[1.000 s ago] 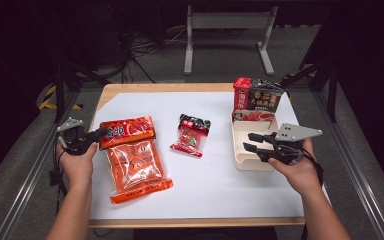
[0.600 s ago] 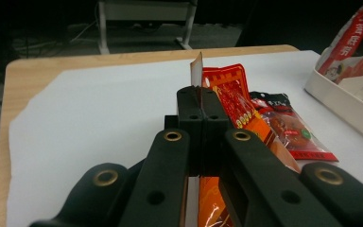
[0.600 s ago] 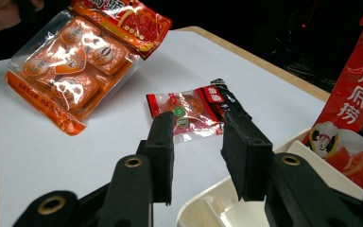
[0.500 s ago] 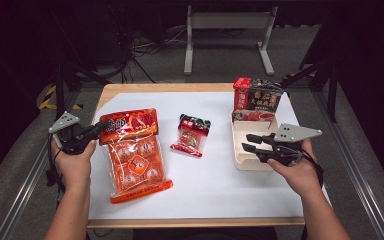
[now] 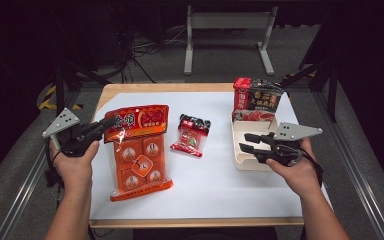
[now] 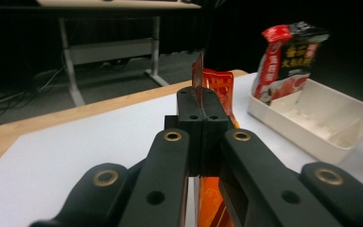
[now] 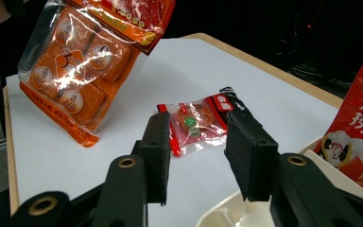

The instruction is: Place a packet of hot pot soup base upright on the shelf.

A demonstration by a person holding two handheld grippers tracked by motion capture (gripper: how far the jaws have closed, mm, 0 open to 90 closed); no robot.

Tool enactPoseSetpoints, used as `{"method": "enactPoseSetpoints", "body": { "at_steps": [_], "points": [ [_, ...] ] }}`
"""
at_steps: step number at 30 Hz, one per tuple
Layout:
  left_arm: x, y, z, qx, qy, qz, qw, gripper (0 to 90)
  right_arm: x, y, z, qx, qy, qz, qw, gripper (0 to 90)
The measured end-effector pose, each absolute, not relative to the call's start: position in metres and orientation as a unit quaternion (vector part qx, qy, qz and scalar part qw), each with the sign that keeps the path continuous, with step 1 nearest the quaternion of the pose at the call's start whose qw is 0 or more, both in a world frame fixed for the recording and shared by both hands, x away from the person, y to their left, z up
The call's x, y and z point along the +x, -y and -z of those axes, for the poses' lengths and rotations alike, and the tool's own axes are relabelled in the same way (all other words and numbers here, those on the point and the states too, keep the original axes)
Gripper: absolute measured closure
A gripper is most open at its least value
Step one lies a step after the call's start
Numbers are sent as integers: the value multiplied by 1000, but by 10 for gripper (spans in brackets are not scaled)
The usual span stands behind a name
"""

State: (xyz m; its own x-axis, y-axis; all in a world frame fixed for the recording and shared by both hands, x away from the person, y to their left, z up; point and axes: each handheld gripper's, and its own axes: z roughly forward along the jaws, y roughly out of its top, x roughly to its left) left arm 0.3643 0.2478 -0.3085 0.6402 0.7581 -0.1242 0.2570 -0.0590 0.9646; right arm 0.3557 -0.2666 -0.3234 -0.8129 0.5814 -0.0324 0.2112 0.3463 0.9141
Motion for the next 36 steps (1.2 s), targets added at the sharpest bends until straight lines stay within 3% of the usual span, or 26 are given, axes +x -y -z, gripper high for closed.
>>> {"method": "enactPoseSetpoints", "body": {
  "at_steps": [5,24,36],
  "points": [
    [356,-242,298,697,-341,-193,601,900,356,266,322,247,-798,-520,179,598],
    [327,-202,270,721,-249,-188,619,900,357,243,314,218,-797,-539,164,587],
    [311,-180,256,727,-206,-195,626,900,361,230,314,185,-788,-563,164,472]
  ]
}}
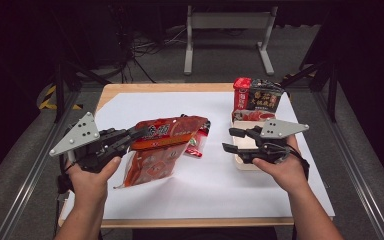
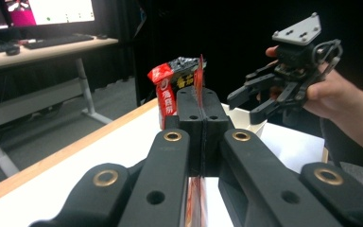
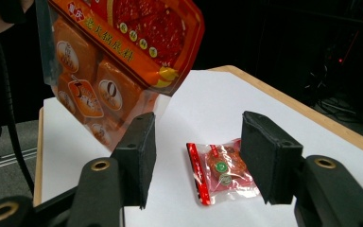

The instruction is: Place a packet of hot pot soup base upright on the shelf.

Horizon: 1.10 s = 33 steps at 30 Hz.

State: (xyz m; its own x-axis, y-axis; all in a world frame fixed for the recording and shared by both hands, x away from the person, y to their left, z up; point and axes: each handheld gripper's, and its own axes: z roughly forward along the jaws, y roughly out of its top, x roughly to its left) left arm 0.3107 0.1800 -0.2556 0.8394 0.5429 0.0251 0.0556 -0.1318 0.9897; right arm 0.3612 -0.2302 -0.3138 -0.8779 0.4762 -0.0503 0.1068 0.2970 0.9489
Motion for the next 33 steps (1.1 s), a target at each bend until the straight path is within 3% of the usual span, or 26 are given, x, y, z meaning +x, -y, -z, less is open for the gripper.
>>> {"method": "enactPoseSetpoints", "body": {
  "at_steps": [6,17,33],
  "points": [
    [313,-173,251,726,-196,-192,631,900,364,226,315,173,-790,-565,162,491],
    [319,-149,248,728,-176,-169,640,900,367,210,324,184,-799,-558,132,352],
    [329,-125,249,722,-157,-140,659,900,373,193,342,173,-796,-569,108,282]
  ]
}}
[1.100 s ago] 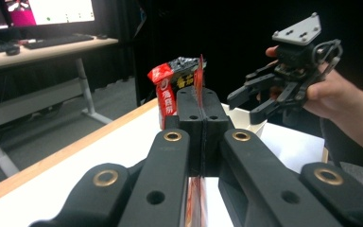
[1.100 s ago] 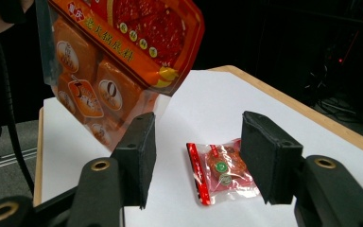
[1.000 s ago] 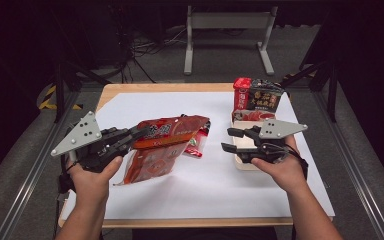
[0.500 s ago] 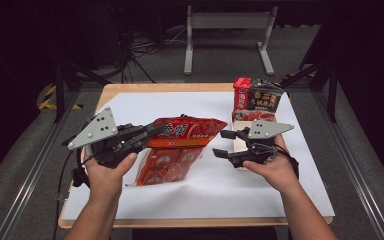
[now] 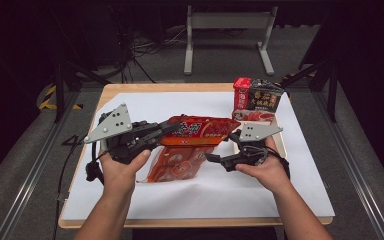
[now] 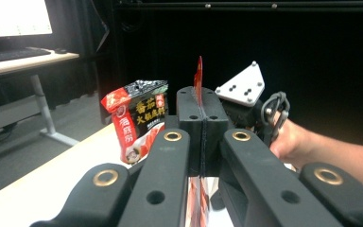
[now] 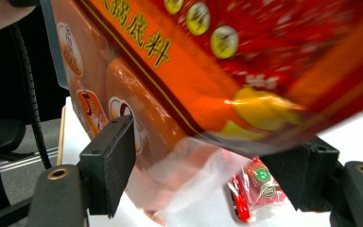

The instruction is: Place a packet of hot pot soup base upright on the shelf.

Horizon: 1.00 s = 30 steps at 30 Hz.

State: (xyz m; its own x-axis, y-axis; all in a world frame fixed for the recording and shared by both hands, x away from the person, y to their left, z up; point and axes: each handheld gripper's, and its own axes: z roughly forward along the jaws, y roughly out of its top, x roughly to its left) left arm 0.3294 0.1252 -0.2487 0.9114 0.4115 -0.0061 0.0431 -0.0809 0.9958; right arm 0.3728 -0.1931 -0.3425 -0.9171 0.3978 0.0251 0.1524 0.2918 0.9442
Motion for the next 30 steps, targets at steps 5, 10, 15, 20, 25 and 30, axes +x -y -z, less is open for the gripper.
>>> {"method": "enactPoseSetpoints", "body": {
  "at_steps": [5,10,15,20,25,30],
  "points": [
    [329,-121,249,722,-152,-135,662,900,374,189,348,163,-796,-574,101,272],
    [329,-120,250,721,-147,-135,664,900,376,187,353,160,-792,-583,89,288],
    [331,-123,251,719,-151,-137,664,900,371,185,350,158,-794,-579,93,343],
    [329,-126,250,710,-151,-142,672,900,369,189,348,147,-788,-593,82,438],
    [328,-129,250,706,-154,-144,676,900,365,188,346,131,-783,-605,68,483],
    [329,-128,251,706,-155,-144,676,900,361,182,345,113,-783,-608,60,501]
  ]
}}
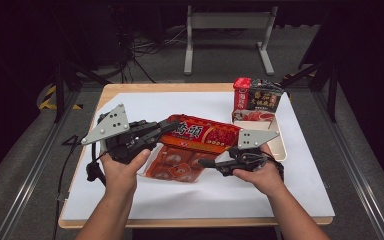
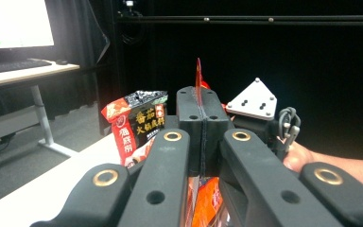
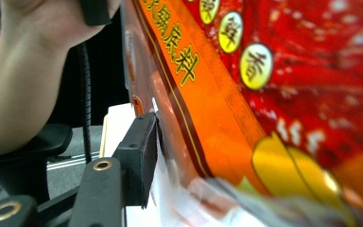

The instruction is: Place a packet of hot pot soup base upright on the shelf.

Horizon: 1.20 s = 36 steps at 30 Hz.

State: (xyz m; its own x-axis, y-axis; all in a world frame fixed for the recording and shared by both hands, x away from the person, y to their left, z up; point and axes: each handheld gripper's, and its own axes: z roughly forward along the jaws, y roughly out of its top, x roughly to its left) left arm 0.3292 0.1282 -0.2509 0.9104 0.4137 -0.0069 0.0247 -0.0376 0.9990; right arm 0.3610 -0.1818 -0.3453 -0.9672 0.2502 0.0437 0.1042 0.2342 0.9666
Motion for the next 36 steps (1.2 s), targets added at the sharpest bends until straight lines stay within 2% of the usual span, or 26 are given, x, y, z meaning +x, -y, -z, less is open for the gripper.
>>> {"method": "enactPoseSetpoints", "body": {
  "at_steps": [4,7,12,36],
  "points": [
    [329,-127,251,707,-155,-143,675,900,359,179,345,103,-785,-608,59,535],
    [330,-128,252,706,-157,-143,676,900,358,178,344,95,-789,-605,56,633],
    [332,-129,253,705,-161,-139,676,900,356,179,341,88,-796,-596,61,677],
    [347,-136,262,710,-176,-117,672,894,351,188,321,96,-825,-554,62,704]
  ]
}}
